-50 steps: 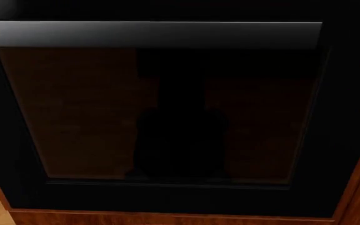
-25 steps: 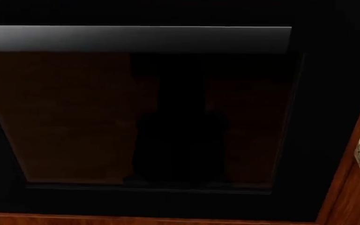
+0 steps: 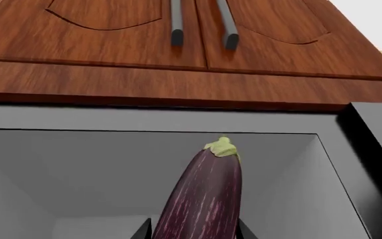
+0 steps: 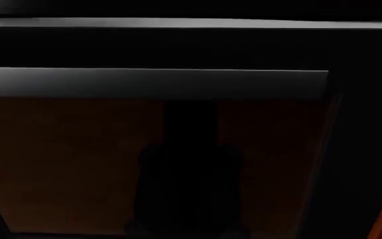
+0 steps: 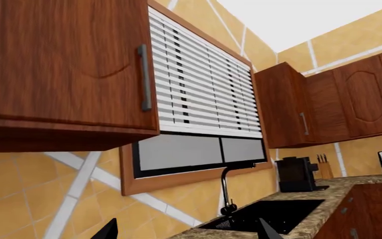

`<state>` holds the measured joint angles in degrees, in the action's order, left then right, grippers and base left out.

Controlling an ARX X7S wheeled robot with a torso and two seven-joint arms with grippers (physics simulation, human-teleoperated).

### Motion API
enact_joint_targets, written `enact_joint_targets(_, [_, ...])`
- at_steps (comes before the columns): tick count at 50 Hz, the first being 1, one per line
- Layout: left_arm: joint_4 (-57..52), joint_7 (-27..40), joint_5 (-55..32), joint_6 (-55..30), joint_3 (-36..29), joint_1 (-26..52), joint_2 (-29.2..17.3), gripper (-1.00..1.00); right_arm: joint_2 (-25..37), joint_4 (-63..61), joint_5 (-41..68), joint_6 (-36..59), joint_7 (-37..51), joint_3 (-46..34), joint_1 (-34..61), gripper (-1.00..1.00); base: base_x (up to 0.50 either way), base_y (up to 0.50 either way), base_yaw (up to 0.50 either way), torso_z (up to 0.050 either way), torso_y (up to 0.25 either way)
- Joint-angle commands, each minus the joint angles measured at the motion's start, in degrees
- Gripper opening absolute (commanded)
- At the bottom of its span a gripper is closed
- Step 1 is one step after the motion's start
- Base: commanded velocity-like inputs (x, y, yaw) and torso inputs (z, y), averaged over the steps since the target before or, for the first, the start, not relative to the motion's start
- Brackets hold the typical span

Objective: Pick the eggplant from the counter and place it in the microwave.

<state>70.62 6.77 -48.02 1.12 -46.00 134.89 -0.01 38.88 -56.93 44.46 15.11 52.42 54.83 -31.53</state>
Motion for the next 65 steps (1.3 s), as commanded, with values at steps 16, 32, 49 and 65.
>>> enact_joint_targets(16, [-0.21, -0.13, -0.06, 0.18, 0.72, 0.1, 0.0, -1.0, 0.04, -0.11, 0.17, -0.42, 0.03, 0.61, -0.96, 1.0, 0.28, 0.0, 0.0, 0.0, 0.001])
enact_joint_targets(32, [-0.25, -0.31, 1.7, -0.41, 2.47, 0.1, 0.0, -1.0, 0.39, 0.06, 0.21, -0.78, 0.18, 0.22, -0.71, 1.0, 0.26, 0.0, 0.0, 0.0, 0.001])
enact_joint_targets(49, [-0.71, -0.96, 6.32, -3.61, 6.99, 0.1, 0.0, -1.0, 0.94, -0.24, 0.56, -0.82, 0.53, 0.2, -0.92, 1.0, 0.0, 0.0, 0.0, 0.0, 0.001])
enact_joint_targets(65, [-0.97, -3.34, 9.63, -16.24, 9.56, 0.1, 0.0, -1.0, 1.19, 0.14, 0.25, -1.14, 0.51, -0.61, -0.85, 1.0, 0.0, 0.0, 0.0, 0.0, 0.0])
